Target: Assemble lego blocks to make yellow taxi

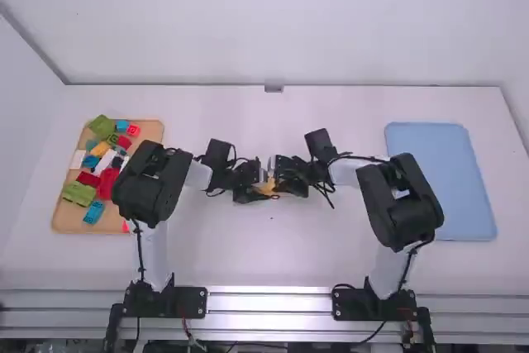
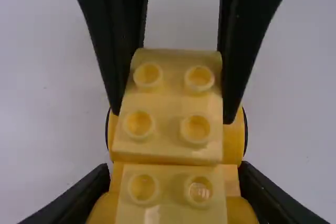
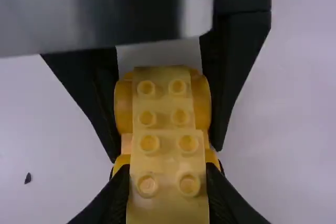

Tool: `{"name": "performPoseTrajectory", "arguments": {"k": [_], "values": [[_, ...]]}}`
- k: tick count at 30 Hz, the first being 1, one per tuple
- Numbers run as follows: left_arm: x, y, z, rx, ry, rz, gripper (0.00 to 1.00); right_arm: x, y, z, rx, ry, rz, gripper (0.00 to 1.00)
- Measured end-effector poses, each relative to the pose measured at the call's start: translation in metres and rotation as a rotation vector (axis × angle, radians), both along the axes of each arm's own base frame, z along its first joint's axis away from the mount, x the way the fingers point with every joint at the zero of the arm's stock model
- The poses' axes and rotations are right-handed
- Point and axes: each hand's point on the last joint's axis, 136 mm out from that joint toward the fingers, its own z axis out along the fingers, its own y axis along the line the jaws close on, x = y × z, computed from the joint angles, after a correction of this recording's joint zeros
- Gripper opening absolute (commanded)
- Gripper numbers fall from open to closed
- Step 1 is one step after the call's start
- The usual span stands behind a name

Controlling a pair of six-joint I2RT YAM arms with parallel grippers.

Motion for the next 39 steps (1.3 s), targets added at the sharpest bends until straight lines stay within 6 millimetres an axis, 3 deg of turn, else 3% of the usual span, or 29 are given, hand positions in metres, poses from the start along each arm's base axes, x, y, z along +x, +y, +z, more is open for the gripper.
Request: {"name": "performPoseTrajectory", "arguments": {"k": [3,5,9,19,22,24,25,31,39], "values": [[0.000,0.000,0.000,0.001,-0.001,0.000,0.43,0.000,0.000,-0.001,0.003,-0.002,0.000,0.25],[0.000,0.000,0.000,0.001,-0.001,0.000,0.43,-0.001,0.000,-0.001,0.003,0.001,0.001,0.37],[0.000,0.000,0.000,0.000,0.000,-0.001,0.43,0.000,0.000,-0.001,0.002,-0.006,-0.001,0.49],[0.000,0.000,0.000,-0.002,0.001,-0.001,0.43,-0.003,-0.001,0.009,0.062,-0.002,0.024,0.55],[0.000,0.000,0.000,-0.001,0.001,-0.001,0.43,-0.003,-0.007,0.027,0.120,-0.024,0.046,0.46],[0.000,0.000,0.000,-0.001,0.001,-0.001,0.43,0.003,-0.012,0.045,0.167,-0.072,0.055,0.09],[0.000,0.000,0.000,-0.001,0.002,-0.001,0.43,0.006,-0.015,0.052,0.186,-0.093,0.053,0.00],[0.000,0.000,0.000,-0.001,0.001,-0.001,0.43,0.012,-0.012,0.051,0.193,-0.097,0.037,0.00],[0.000,0.000,0.000,-0.001,0.001,-0.001,0.42,-0.001,-0.001,0.012,0.140,0.029,0.023,0.00]]}}
